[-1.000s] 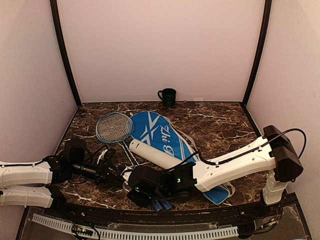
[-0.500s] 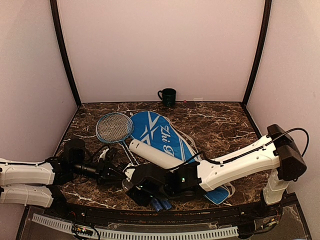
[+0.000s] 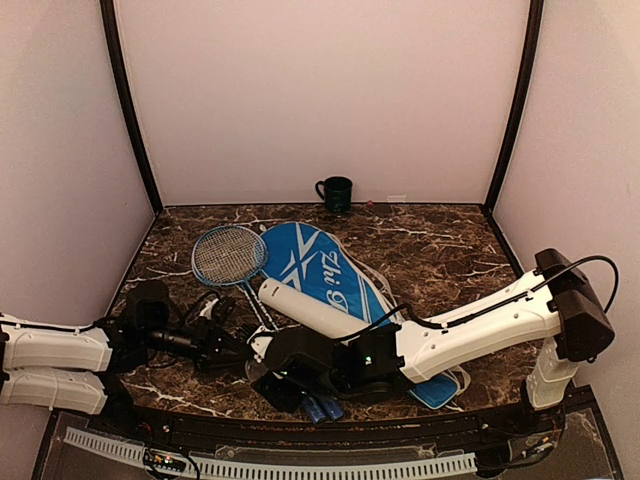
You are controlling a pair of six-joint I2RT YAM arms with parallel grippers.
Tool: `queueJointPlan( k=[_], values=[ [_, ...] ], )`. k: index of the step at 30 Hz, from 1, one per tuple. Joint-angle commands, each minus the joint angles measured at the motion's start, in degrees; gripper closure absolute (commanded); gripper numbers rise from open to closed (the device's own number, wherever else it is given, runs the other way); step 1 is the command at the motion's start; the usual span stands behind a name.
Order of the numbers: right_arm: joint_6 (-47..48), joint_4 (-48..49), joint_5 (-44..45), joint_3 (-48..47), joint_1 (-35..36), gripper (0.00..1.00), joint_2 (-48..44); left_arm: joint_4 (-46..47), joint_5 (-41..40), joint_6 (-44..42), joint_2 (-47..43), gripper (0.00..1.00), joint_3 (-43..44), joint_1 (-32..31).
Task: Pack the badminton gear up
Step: Pass from the right arm to the left
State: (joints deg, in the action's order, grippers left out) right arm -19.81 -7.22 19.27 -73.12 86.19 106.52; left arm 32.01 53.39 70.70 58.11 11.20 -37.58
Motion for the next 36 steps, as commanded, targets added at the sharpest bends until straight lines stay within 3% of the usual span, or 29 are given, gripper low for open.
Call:
queueJointPlan(
  k=[1, 13, 23, 31, 33, 36],
  values=[
    [-0.84, 2.47, 0.11, 0.83, -0.32, 0.39, -1.67, 4.43, 2.47, 1.14, 0.69, 0.91, -0.67, -0.63],
    [-0.58, 3.18, 0.20, 1.06, -0.38, 0.39, -2.12, 3.96, 3.83, 0.63, 1.66, 0.88, -0.57, -1.05],
    [-1.05, 4.41, 0.33, 2.11, -0.41, 0.39, -2.64, 5.85, 3.59, 1.56, 2.10, 1.00, -0.96, -1.18],
    [-1.41, 8.86, 0.04, 6.54, -0.41, 0.23, -7.18, 7.14, -0.50, 1.54, 1.75, 1.00, -0.24, -1.12],
    [-1.67, 10.16, -0.10, 9.21, -0.41, 0.18, -9.79, 3.85, -2.64, -1.64, 1.26, 1.00, 0.91, -0.95],
    [-1.93, 11.08, 0.23, 12.37, -0.41, 0.12, -14.27, -8.25, -5.38, -10.80, 1.43, 1.00, 6.79, -0.10]
  ],
)
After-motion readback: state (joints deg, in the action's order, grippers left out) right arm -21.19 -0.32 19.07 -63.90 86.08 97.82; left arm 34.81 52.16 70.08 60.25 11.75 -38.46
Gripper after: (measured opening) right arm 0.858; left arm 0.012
